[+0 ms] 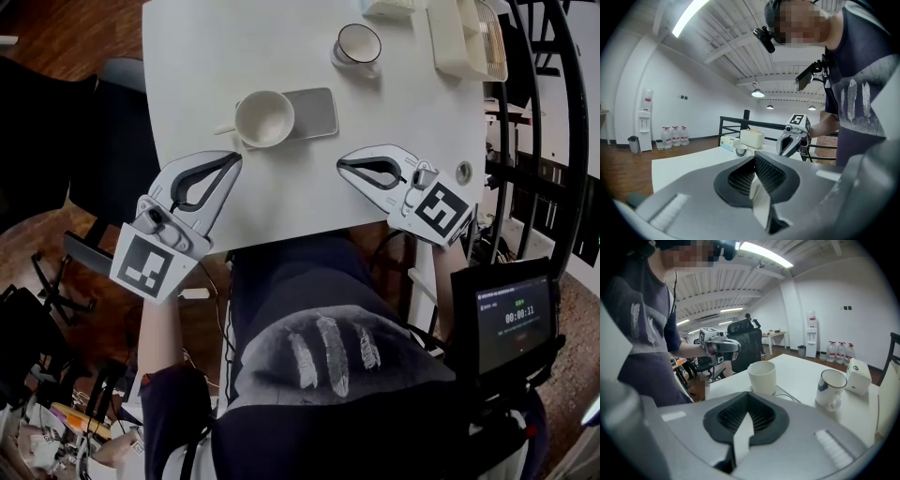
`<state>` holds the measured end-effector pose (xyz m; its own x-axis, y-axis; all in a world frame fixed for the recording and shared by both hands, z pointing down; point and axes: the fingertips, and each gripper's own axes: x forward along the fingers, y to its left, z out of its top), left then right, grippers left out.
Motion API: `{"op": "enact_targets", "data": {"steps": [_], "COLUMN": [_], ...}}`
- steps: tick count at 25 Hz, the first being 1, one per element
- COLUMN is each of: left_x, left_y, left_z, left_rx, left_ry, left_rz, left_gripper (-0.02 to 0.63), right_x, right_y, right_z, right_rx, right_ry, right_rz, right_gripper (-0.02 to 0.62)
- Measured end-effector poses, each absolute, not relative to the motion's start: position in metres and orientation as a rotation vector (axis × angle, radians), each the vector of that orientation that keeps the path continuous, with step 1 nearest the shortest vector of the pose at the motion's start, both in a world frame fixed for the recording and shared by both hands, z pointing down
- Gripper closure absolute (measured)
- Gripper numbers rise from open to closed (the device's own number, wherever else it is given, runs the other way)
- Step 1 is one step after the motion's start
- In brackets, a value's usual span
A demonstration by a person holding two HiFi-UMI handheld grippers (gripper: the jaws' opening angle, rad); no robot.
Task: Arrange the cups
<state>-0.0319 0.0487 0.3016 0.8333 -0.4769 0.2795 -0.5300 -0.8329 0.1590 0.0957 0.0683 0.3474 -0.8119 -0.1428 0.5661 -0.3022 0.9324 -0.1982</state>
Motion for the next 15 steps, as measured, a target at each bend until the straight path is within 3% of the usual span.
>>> {"op": "enact_targets", "data": {"steps": [6, 9, 13, 15], "left_x": [-0.034, -0.036, -0.035, -0.035], "left_y": [0.050, 0.052, 0.056, 0.058], "left_z": [0.299, 0.297, 0.296, 0.296], "left_rx": [2.783, 2.778, 2.769, 2.764], "left_ry": [-0.799, -0.812, -0.828, -0.831], "left_rz": [0.347, 0.356, 0.370, 0.380], "left_gripper": [0.591, 0.591, 0.591, 0.591], "right_x": [0.112, 0.135, 0.170, 0.182], "right_y": [0.041, 0.007, -0.034, -0.051], "right_z": [0.346, 0.345, 0.352, 0.357], "right_rx": [0.539, 0.753, 0.981, 1.048], "right_ry": [-2.509, -2.481, -2.376, -2.339], "right_rz": [0.353, 0.323, 0.302, 0.286], "right_gripper": [0.579, 0.512, 0.364, 0.360]}}
